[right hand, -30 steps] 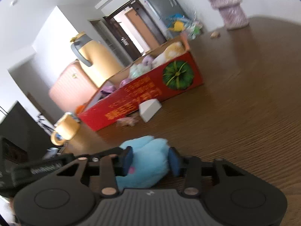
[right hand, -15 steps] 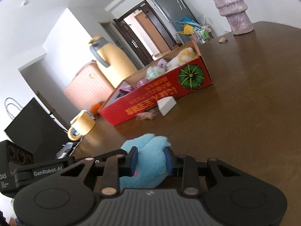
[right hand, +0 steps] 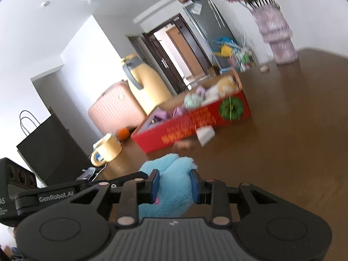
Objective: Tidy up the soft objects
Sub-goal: 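Carry the light blue plush with both tools into the box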
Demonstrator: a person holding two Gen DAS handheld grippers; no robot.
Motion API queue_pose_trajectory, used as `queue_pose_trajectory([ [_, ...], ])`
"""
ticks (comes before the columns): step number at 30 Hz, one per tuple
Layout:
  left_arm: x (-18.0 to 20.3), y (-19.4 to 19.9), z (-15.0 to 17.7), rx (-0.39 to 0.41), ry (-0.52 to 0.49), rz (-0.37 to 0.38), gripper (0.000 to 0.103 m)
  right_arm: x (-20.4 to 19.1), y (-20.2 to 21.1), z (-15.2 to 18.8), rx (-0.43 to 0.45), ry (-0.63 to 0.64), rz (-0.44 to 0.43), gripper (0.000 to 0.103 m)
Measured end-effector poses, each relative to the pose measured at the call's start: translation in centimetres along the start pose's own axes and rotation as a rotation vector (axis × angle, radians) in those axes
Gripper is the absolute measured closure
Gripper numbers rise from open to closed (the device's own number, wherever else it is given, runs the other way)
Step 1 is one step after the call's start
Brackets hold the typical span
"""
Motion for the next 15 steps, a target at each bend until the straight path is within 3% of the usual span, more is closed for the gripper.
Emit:
queue_pose_trajectory([
  [4,0.3,-3.3,-5.8,0.030,-0.029,0.013,0.074,0.0,-1.1,-5.2,0.064,0.065,0.022,0.074],
  [9,-2.1,-10.1,-12.8,-0.009,-0.017,-0.002,0.073,1.5,-6.7,-13.2,0.071,0.092,0.058,0.075],
  [15,-7.7,-17.7,-15.2,-0.054,0.040,-0.060,0.074,4.7,-16.1,-17.5,-0.022,0.092,0.119,0.075],
])
Point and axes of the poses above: each gripper's, at about its wrist camera, not at the fingertips, and y roughly against the way its jaws point, x to its right, z to its underside, the point moved 9 cm from there along -y, roughly the way its jaws point, and after that the axes turned 4 degrees about z, right-handed, at the moved point
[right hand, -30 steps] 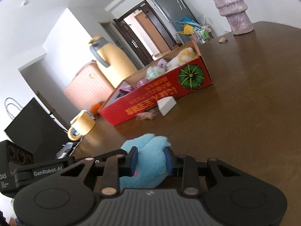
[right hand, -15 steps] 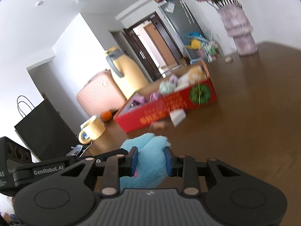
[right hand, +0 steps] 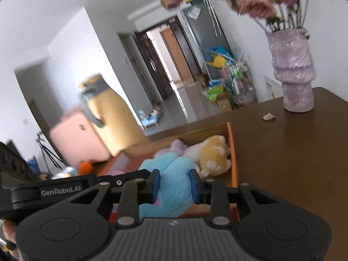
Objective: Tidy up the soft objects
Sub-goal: 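Carry the light blue plush with both tools into the box, then open both tools and withdraw them from the box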
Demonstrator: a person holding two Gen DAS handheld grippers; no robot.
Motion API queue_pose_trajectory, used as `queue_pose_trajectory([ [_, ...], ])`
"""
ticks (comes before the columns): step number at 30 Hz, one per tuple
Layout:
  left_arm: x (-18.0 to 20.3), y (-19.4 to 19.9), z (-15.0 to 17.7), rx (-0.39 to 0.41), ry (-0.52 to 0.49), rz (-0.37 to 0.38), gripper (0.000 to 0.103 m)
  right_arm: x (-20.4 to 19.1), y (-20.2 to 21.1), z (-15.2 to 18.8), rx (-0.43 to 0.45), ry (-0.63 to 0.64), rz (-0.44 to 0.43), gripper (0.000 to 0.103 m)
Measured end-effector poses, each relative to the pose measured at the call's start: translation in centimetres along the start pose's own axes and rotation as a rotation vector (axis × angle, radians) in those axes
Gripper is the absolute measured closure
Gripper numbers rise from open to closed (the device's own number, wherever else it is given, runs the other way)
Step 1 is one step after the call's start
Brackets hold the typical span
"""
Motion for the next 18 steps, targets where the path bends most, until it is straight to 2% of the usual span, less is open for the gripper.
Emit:
queue_pose_trajectory([
  [6,-3.9,-4.9,0.7,-0.096,0.054,-0.010,0.079,1.7,-7.0,0.5,-0.085,0.087,0.083,0.077],
  [7,-3.9,-5.3,1.1,-0.109,0.047,0.002,0.080,2.0,-7.7,1.0,-0.105,0.105,0.101,0.085],
  [8,-3.9,-5.4,1.3,-0.112,0.037,0.000,0.080,2.0,-8.3,1.7,-0.125,0.134,0.113,0.086],
  [11,-3.8,-5.4,1.7,-0.103,0.019,0.001,0.079,1.8,-8.8,3.1,-0.135,0.253,0.188,0.089],
  [14,-3.7,-4.5,1.4,-0.094,0.005,-0.006,0.078,1.4,-8.5,3.2,-0.116,0.322,0.250,0.084],
  [16,-3.8,-3.0,0.8,-0.076,-0.017,-0.027,0.078,1.4,-7.7,2.6,-0.096,0.341,0.284,0.084],
  [18,-3.7,-1.2,-0.1,-0.058,-0.051,-0.053,0.077,1.3,-6.6,1.6,-0.082,0.329,0.277,0.082],
])
Point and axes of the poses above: each gripper's, at about its wrist camera, not at the fingertips, and y roughly against the way its jaws point, x to its right, z to its underside, the point moved 9 cm from there along -y, roughly the way its jaws point, and after that the axes turned 4 degrees about z, right-handed, at the moved point
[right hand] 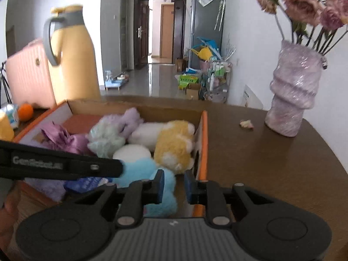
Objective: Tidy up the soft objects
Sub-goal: 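Open both tools and withdraw them from the box, then reach the left tool to the snack packet while the right tool reaches the white foam wedge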
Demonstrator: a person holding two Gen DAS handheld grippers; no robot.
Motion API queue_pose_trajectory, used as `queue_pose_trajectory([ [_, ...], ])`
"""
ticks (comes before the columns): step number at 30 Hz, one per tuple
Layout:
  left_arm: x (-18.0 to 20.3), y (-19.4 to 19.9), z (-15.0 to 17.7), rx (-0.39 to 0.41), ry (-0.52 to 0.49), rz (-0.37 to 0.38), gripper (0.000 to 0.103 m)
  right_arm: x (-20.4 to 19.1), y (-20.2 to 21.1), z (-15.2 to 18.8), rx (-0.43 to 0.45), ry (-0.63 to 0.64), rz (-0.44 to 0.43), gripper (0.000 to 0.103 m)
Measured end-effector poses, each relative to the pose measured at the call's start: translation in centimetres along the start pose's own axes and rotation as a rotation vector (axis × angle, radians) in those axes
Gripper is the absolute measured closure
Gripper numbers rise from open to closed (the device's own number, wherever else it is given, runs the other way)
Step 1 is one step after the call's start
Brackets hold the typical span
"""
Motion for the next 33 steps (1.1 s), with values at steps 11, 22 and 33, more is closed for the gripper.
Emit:
queue_pose_trajectory([
  [11,-2.9,17.4,0.5,0.215,-0.264,-0.439,0.010,2.1,13.4,-2.5,0.158,0.047,0.002,0.043],
  [22,-1.4,26.4,3.9,0.353,-0.279,-0.491,0.005,0.1,21.9,-0.6,0.293,-0.008,-0.008,0.025],
  [33,-1.1,31.4,13.7,0.450,-0.230,-0.560,0.000,-2.6,26.1,6.4,0.357,-0.028,-0.035,0.017],
])
Point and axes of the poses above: each gripper's, at about its wrist camera, not at the fingertips, and y roughly against the way its jaws point, x to its right, z to its underside, the point moved 9 cm from there along -y, roughly the way its jaws point, and after that the axes turned 4 degrees about z, right-handed, at the moved point
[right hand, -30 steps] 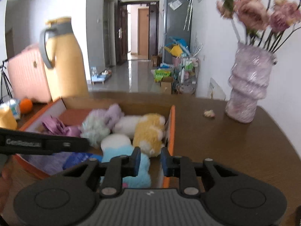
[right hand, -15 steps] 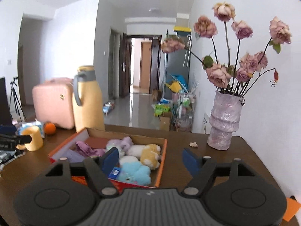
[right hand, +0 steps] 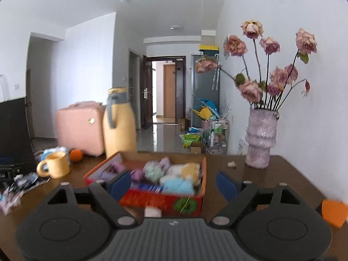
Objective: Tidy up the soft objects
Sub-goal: 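Reach the left tool to the snack packet while the right tool reaches the white foam wedge, then grasp the brown snack packet with the left tool while the right tool grasps the white foam wedge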
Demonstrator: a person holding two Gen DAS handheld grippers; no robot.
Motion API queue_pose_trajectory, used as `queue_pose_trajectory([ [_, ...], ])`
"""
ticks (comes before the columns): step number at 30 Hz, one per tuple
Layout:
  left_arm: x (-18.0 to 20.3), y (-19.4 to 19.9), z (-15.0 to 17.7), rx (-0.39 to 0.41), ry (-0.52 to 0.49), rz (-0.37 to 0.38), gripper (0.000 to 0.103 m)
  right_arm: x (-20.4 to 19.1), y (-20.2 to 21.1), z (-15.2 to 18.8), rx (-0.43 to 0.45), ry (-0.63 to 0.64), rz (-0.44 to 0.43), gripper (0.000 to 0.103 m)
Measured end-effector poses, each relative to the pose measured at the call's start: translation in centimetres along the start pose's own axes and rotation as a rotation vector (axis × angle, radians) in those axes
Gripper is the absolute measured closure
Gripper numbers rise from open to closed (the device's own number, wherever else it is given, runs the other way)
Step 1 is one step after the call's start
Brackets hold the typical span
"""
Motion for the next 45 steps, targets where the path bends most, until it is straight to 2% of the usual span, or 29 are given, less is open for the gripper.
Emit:
queue_pose_trajectory([
  [4,0.5,4.2,4.6,0.018,-0.011,-0.001,0.000,-2.0,2.8,5.8,-0.019,0.015,-0.011,0.017],
  [6,0.5,5.4,7.3,-0.029,0.024,-0.005,0.000,-2.9,4.0,8.6,-0.037,0.012,-0.002,0.017],
  [8,0.8,6.0,9.4,-0.088,0.005,0.016,0.000,-3.8,5.4,11.5,-0.066,0.013,-0.002,0.017],
  [10,1.2,6.3,10.4,-0.109,-0.017,0.007,0.000,-4.4,6.4,13.7,-0.100,-0.006,-0.006,0.017],
  [12,1.8,6.1,10.5,-0.118,-0.029,0.035,0.000,-5.0,7.1,15.0,-0.127,-0.036,-0.026,0.017],
  [14,2.3,5.3,9.9,-0.118,-0.028,0.046,0.000,-5.4,7.0,15.1,-0.133,-0.049,-0.044,0.017],
  [17,2.9,4.2,9.5,-0.124,-0.020,0.064,0.000,-5.4,6.3,14.5,-0.121,-0.049,-0.023,0.017],
  [22,4.2,0.7,9.0,-0.161,-0.052,0.099,0.000,-4.6,2.8,12.9,-0.148,-0.076,-0.021,0.018],
  [26,4.5,-4.0,8.0,-0.195,-0.091,0.085,0.000,-4.3,-3.2,11.0,-0.192,-0.086,-0.048,0.018],
  [30,5.2,-7.9,6.7,-0.224,-0.093,0.112,0.000,-5.0,-10.8,9.9,-0.240,-0.059,-0.081,0.020],
  [32,5.8,-9.5,6.3,-0.232,-0.094,0.134,0.000,-5.1,-14.9,9.9,-0.285,-0.050,-0.063,0.023],
  [36,8.2,-13.0,6.6,-0.282,-0.123,0.175,0.000,-5.2,-20.1,10.0,-0.343,-0.057,-0.066,0.034],
  [38,10.2,-14.6,6.8,-0.292,-0.159,0.214,0.000,-5.1,-21.7,10.4,-0.368,-0.056,-0.065,0.065],
  [39,11.2,-15.3,6.8,-0.289,-0.175,0.234,0.000,-5.0,-22.0,10.6,-0.378,-0.046,-0.070,0.071],
  [42,13.5,-17.6,6.9,-0.302,-0.198,0.263,0.001,-3.6,-20.7,10.7,-0.373,-0.048,-0.099,0.074],
  [45,15.2,-20.0,7.1,-0.329,-0.188,0.279,0.010,-0.7,-18.5,9.9,-0.295,-0.127,-0.128,0.074],
])
Point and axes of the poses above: each gripper's, at about its wrist camera, not at the fingertips, and y roughly against the way its jaws point, x to its right, z to its underside, the point moved 9 cm from there along -y, roughly the way its jaws point, and after that the axes turned 4 degrees about z, right-handed, at the moved point
